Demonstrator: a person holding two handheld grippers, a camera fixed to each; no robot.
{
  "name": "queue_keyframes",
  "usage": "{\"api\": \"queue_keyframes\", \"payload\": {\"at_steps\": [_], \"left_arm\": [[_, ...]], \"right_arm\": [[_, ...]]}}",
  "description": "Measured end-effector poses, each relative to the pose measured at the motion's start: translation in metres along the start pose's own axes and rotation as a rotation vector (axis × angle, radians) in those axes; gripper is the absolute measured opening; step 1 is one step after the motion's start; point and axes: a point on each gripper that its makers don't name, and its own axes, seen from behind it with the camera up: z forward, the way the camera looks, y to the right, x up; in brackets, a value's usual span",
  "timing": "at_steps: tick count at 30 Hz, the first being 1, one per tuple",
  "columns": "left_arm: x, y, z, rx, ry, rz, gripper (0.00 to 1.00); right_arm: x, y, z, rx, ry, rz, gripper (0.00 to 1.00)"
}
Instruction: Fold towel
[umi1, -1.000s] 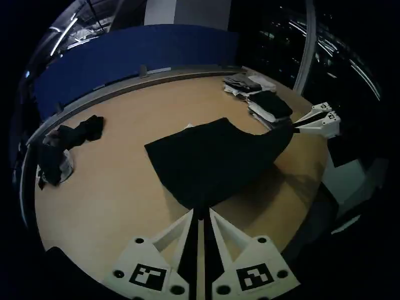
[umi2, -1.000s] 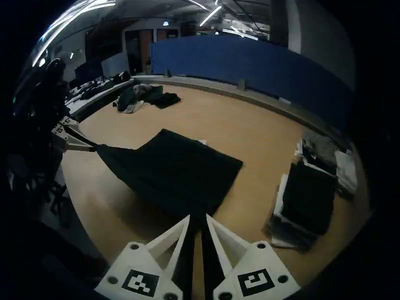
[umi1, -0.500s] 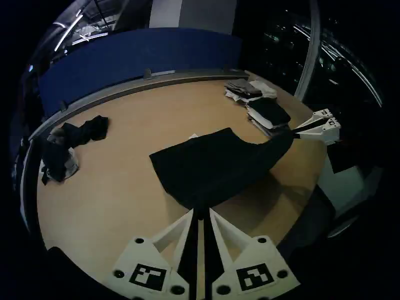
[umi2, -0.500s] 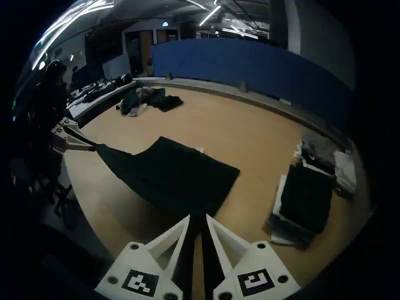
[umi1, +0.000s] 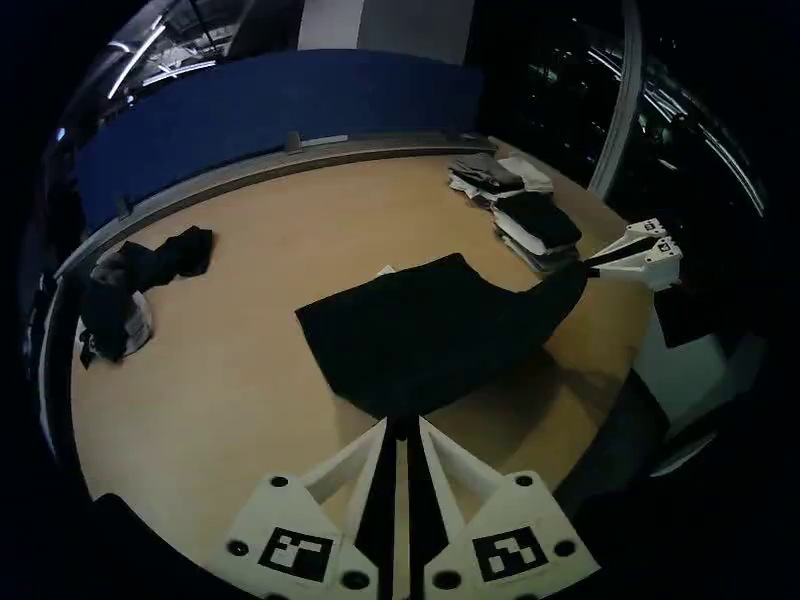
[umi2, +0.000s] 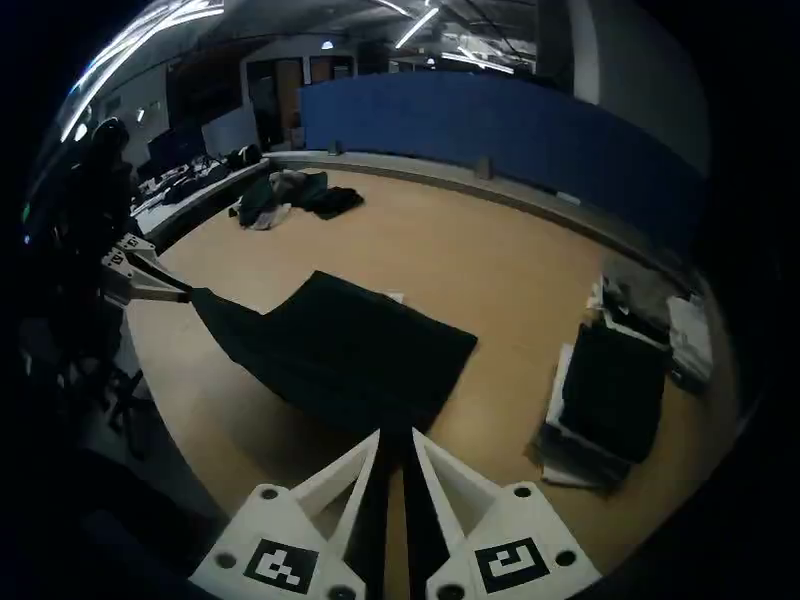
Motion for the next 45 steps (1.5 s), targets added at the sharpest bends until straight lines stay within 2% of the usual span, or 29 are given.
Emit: {"api": "queue_keyframes", "payload": {"at_steps": [11, 18, 27, 35, 45], "left_arm": [[0.017, -0.014, 0.021, 0.004, -0.003, -0.035, 0.07], [0.023, -0.028, 0.042, 0.028, -0.009, -0.027, 0.07], [0.035, -0.041, 0.067, 0.028, -0.005, -0.067, 0.07], [0.037, -0.054, 0.087, 0.041, -0.014, -0.052, 0.07], [0.038, -0.068, 0.108, 0.051, -0.025, -0.058, 0.07]], "right_arm": [[0.005, 0.012, 0.014, -0.007, -0.024, 0.016, 0.08], [0.011, 0.023, 0.034, -0.001, -0.036, 0.047, 0.08], [0.014, 0.038, 0.056, -0.013, -0.064, 0.057, 0.08], [0.019, 0.05, 0.076, -0.024, -0.076, 0.064, 0.08], [0.027, 0.063, 0.105, -0.037, -0.079, 0.085, 0.08]]}}
